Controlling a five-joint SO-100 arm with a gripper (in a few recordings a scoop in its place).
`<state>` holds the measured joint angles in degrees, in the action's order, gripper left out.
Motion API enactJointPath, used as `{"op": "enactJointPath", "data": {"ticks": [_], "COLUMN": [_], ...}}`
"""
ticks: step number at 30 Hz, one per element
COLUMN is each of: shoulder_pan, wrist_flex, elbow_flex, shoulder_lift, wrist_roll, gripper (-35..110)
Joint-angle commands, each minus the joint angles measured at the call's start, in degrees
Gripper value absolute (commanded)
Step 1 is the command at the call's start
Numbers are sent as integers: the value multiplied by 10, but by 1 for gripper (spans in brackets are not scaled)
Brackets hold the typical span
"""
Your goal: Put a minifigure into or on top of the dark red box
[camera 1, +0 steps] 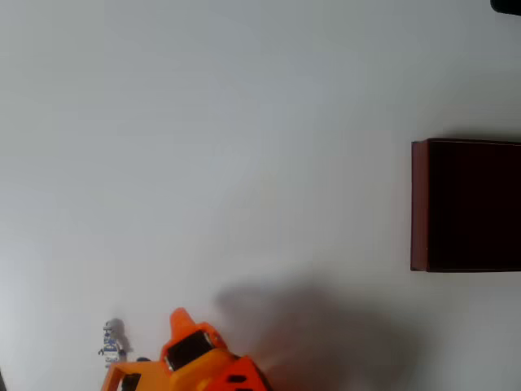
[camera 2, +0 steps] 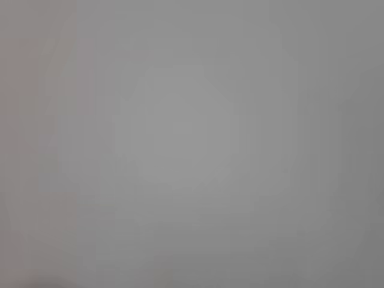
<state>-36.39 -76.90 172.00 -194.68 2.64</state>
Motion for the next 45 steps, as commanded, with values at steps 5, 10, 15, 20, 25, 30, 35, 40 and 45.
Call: {"op": "enactJointPath", "data": {"ticks": [5,10,15,20,25,30,35,40,45], "shoulder_pan": [-13,-8,-7,-9,-45,-133,-218,-275,-330], "wrist_flex": [-10,-10,-8,-31,-101,-127,-107,-115,-75], "elbow_flex": [10,10,15,-47,-67,-76,-125,-235,-255], "shoulder_lift": [-7,-7,-7,-7,-6,12,128,305,388], "wrist_roll": [-3,6,171,483,831,1087,1307,1463,1585], "gripper": [0,0,11,11,13,16,18,20,20]}}
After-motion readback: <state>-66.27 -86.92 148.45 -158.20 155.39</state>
